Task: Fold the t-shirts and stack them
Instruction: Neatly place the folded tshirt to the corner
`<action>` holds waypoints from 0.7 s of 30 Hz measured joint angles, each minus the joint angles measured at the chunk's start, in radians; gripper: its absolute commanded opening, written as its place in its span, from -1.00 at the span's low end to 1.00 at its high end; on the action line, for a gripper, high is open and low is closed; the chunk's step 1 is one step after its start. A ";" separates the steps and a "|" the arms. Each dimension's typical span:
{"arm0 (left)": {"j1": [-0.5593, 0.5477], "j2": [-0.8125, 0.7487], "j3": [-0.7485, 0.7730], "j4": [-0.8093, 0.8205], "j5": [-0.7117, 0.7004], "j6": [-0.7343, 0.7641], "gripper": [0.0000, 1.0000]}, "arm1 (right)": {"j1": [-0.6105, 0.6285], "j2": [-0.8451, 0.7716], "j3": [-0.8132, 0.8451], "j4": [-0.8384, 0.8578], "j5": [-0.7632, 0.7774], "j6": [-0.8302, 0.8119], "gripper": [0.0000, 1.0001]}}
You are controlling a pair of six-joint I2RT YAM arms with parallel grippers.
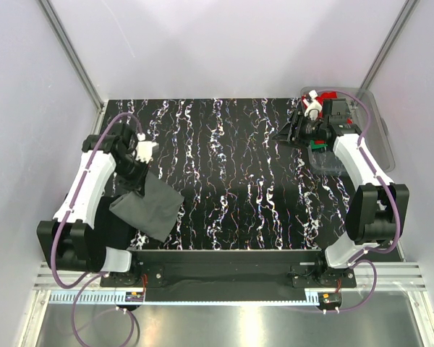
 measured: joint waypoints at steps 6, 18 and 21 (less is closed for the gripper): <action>0.031 -0.084 -0.051 -0.031 -0.040 0.051 -1.00 | -0.002 0.000 0.000 0.000 -0.002 0.000 0.09; 0.098 -0.303 -0.095 -0.048 -0.117 0.097 -1.00 | -0.003 0.000 -0.034 0.003 -0.001 -0.001 0.10; 0.105 -0.343 -0.110 -0.055 -0.153 0.102 -1.00 | -0.003 0.000 -0.035 0.003 -0.002 -0.001 0.09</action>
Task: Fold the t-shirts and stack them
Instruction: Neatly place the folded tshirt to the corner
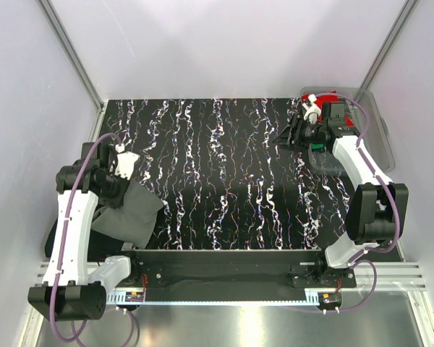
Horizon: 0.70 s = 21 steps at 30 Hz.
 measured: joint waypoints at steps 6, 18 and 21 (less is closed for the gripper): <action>0.036 -0.024 -0.002 -0.005 -0.053 0.030 -1.00 | 0.000 0.000 0.000 0.000 0.000 0.000 0.09; 0.219 -0.013 0.028 -0.008 -0.124 0.145 -1.00 | 0.000 0.013 0.000 0.008 0.000 0.000 0.10; 0.269 0.010 0.044 -0.005 -0.126 0.175 -1.00 | 0.000 0.027 0.000 0.013 0.000 0.000 0.10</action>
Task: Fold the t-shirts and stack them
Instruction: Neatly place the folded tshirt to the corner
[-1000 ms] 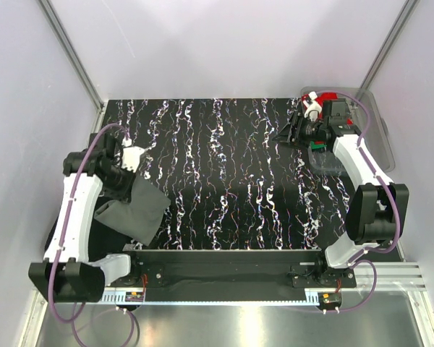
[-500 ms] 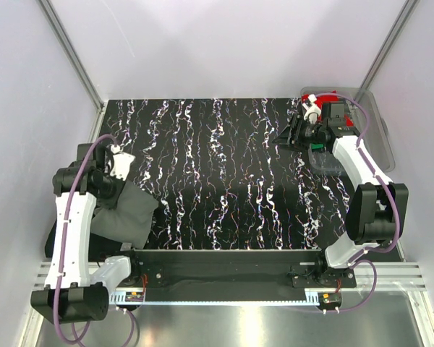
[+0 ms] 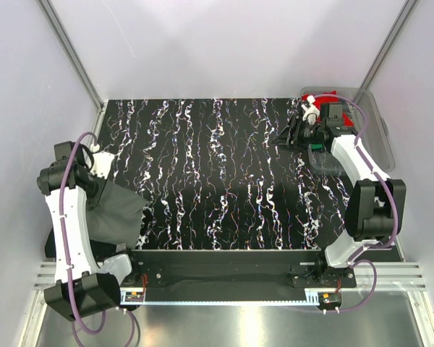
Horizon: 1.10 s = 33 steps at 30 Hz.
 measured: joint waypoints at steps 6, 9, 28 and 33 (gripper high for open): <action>0.076 0.044 -0.003 0.000 -0.007 0.058 -1.00 | 0.000 0.023 0.000 0.006 0.000 0.000 0.09; 0.098 0.068 -0.024 0.001 -0.012 0.077 -1.00 | 0.000 0.027 0.000 0.010 0.000 0.000 0.09; 0.238 0.232 -0.121 0.203 -0.032 0.085 -1.00 | 0.000 0.027 -0.025 0.017 0.005 -0.001 0.10; 0.277 0.251 -0.145 0.244 -0.042 0.086 -1.00 | 0.000 0.027 -0.027 0.017 0.005 -0.005 0.10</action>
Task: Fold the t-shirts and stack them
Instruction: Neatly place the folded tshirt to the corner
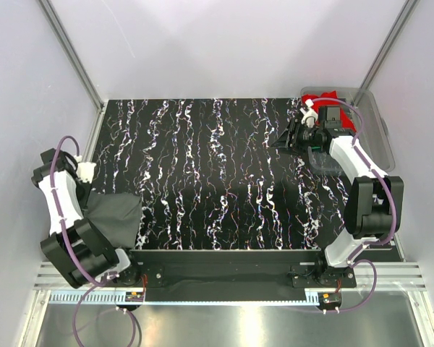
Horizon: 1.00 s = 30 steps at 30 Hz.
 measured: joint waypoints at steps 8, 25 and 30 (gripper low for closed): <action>0.033 0.046 -0.015 0.057 -0.019 0.000 -1.00 | 0.000 0.000 0.000 0.000 0.000 -0.003 0.10; 0.046 0.105 -0.016 0.133 -0.072 -0.020 -0.25 | 0.000 0.000 -0.007 0.000 0.001 -0.011 0.11; 0.050 0.071 -0.014 0.146 -0.084 -0.040 0.80 | 0.000 -0.001 -0.013 -0.001 0.002 -0.013 0.10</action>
